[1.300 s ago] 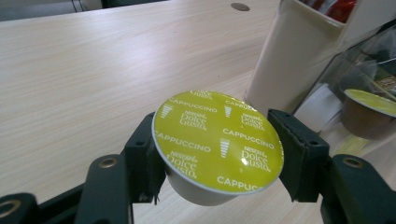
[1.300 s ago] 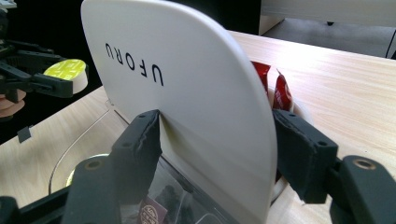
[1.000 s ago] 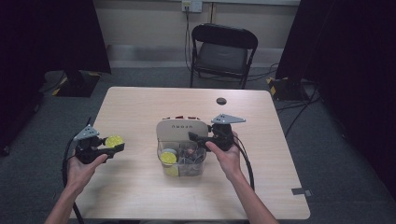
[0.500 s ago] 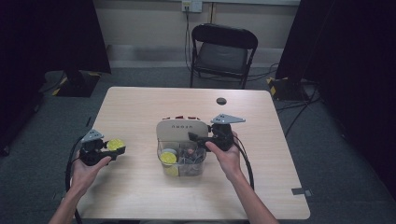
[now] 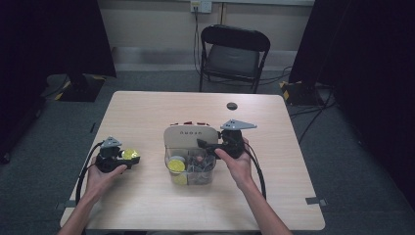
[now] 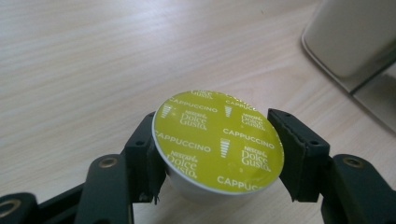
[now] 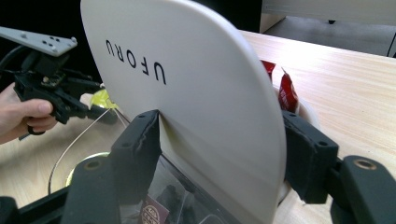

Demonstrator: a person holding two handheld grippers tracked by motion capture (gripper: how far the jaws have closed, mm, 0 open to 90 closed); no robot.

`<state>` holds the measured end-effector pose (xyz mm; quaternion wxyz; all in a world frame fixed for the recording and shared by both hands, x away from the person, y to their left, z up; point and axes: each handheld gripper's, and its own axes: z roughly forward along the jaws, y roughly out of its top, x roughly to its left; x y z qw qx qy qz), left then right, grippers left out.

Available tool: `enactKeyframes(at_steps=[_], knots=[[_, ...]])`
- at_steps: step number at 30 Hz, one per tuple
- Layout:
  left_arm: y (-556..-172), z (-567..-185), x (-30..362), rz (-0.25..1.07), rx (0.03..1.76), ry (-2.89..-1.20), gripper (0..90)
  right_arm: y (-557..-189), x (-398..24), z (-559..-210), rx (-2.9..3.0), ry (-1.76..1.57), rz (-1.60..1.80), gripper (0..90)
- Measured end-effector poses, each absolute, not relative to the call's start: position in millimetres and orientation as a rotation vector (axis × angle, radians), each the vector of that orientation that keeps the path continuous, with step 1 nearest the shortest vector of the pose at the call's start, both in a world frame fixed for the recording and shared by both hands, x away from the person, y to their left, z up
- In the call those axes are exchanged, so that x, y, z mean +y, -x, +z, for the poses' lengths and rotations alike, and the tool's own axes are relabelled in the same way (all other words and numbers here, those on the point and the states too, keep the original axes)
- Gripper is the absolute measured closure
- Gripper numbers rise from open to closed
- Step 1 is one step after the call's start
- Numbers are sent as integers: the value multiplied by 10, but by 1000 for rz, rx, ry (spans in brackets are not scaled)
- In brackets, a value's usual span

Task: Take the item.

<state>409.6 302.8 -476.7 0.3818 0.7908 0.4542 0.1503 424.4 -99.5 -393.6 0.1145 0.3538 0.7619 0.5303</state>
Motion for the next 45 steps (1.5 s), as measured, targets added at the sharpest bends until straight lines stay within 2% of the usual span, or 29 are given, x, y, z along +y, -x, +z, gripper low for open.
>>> enactKeyframes(at_steps=[5,12,17,20,22,27,33,45], knots=[[-4101,-4845,2915,349,1130,-2074,407,-4238,-991,-3939,2229,-1033,1549,345],[-4113,-4875,2898,291,1120,-2072,405,-4239,-991,-3939,2230,-1034,1550,345],[-4115,-4878,2892,300,1122,-2071,391,-4238,-993,-3938,2230,-1036,1552,347],[-4112,-4880,2880,293,1114,-2084,320,-4239,-993,-3939,2230,-1035,1552,347],[-4110,-4883,2883,276,1107,-2089,226,-4237,-993,-3938,2230,-1036,1552,347],[-4094,-4854,2904,287,1113,-2076,166,-4236,-993,-3938,2230,-1035,1551,348],[-4015,-4804,2959,315,1121,-2024,163,-4237,-994,-3938,2231,-1036,1552,348],[-3760,-4773,3077,377,1103,-2053,162,-4236,-994,-3940,2229,-1036,1553,348]])
